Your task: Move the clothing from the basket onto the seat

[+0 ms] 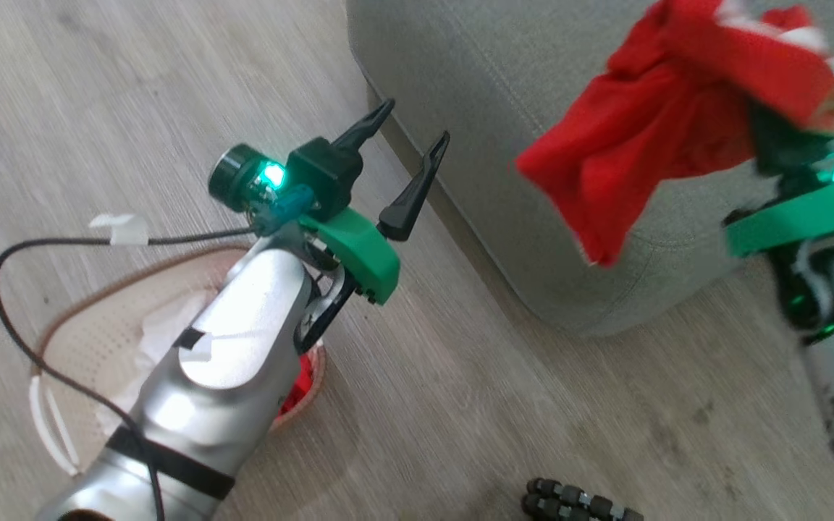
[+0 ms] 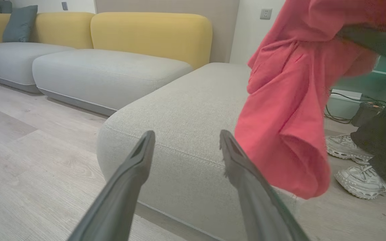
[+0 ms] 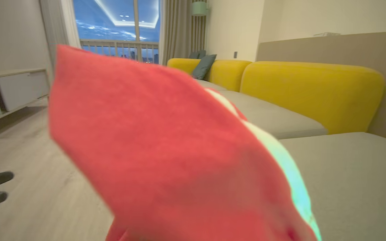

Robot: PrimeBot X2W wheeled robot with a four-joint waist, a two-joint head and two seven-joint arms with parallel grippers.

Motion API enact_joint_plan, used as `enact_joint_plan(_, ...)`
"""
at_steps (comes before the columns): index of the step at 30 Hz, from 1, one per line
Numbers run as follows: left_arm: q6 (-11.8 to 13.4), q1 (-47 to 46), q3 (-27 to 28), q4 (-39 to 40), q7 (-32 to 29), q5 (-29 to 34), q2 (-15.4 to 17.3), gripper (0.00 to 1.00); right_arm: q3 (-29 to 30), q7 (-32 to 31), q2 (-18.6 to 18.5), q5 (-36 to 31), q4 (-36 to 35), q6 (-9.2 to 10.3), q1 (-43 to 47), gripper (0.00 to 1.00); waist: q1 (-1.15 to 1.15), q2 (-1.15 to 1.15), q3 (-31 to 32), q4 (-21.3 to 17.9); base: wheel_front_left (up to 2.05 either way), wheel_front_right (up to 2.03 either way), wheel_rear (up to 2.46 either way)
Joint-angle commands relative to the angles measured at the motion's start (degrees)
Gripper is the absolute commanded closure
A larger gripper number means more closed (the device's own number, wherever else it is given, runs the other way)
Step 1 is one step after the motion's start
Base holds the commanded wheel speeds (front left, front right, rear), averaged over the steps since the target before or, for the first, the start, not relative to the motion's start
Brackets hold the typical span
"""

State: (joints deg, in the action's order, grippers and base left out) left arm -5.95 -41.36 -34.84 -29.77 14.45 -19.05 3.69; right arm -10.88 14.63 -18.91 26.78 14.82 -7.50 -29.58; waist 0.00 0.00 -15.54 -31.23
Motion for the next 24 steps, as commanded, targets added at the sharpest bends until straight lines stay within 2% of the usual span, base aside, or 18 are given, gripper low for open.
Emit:
enact_joint_plan(1,-0.27,-3.2,1.55,1.81,0.54,0.53,0.14,0.0,1.0,0.37,-1.41,-0.28,-1.37,0.01,-2.34,1.0,0.0,0.0,-2.2,-0.05,0.0,0.0,0.0)
enact_joint_plan(7,-0.77,-4.39,0.02,2.5,0.54,1.84,0.64,0.0,7.41,0.37,-3.27,-1.63,2.49,0.01,-8.66,1.0,0.0,0.0,-8.15,0.23,0.0,0.0,0.0)
enact_joint_plan(16,-0.63,-5.63,-1.16,6.04,-2.09,2.83,4.02,0.0,13.6,0.37,-5.12,-4.26,10.09,0.01,-20.2,1.0,0.0,0.0,-16.61,0.51,0.0,0.0,0.0)
enact_joint_plan(24,-0.37,-6.05,-2.44,12.41,-6.02,3.84,6.44,0.0,21.63,0.37,-9.85,-5.03,20.32,0.01,-31.36,1.0,0.0,0.0,-23.3,4.85,0.0,0.0,0.0)
